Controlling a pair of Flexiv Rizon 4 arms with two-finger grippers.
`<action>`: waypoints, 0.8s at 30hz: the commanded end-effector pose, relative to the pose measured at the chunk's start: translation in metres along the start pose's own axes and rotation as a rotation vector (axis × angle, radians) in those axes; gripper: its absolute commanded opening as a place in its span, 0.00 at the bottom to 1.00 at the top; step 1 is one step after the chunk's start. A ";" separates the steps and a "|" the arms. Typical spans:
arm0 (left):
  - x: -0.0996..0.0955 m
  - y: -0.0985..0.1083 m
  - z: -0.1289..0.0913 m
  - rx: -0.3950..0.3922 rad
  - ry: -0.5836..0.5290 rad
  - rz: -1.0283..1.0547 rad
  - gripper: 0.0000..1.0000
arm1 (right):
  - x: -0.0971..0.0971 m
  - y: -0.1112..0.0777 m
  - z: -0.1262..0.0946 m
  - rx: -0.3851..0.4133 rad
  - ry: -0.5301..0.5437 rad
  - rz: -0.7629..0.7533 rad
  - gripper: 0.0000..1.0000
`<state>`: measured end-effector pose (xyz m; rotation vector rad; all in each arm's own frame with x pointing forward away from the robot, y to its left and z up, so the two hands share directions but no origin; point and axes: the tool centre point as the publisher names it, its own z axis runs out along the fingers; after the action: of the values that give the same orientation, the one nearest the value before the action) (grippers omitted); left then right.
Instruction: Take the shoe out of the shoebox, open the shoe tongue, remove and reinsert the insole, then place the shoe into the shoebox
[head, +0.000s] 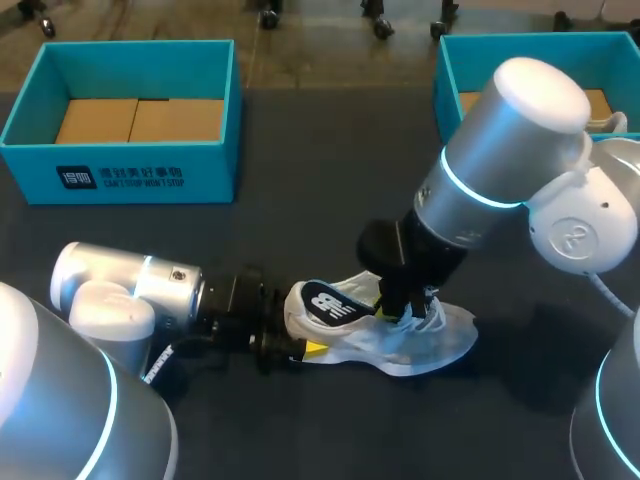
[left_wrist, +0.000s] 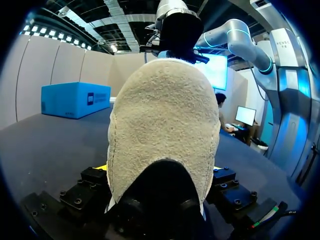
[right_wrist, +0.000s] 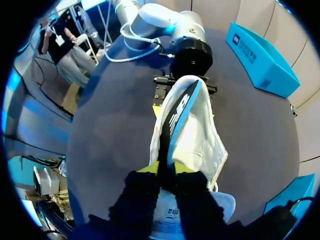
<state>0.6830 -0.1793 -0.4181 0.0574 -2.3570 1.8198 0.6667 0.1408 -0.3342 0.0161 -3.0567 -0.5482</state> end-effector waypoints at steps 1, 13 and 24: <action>0.000 -0.001 0.001 -0.002 -0.001 -0.001 0.00 | -0.002 0.011 0.004 0.036 0.003 0.003 0.34; 0.000 -0.001 0.001 -0.002 -0.001 -0.001 0.00 | -0.005 0.013 0.012 0.027 0.014 0.001 0.34; 0.000 -0.001 0.001 -0.002 -0.001 -0.001 0.00 | -0.006 0.012 0.017 -0.053 0.056 -0.020 0.02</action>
<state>0.6830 -0.1794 -0.4181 0.0572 -2.3570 1.8199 0.6704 0.1629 -0.3372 0.0418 -3.0153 -0.5579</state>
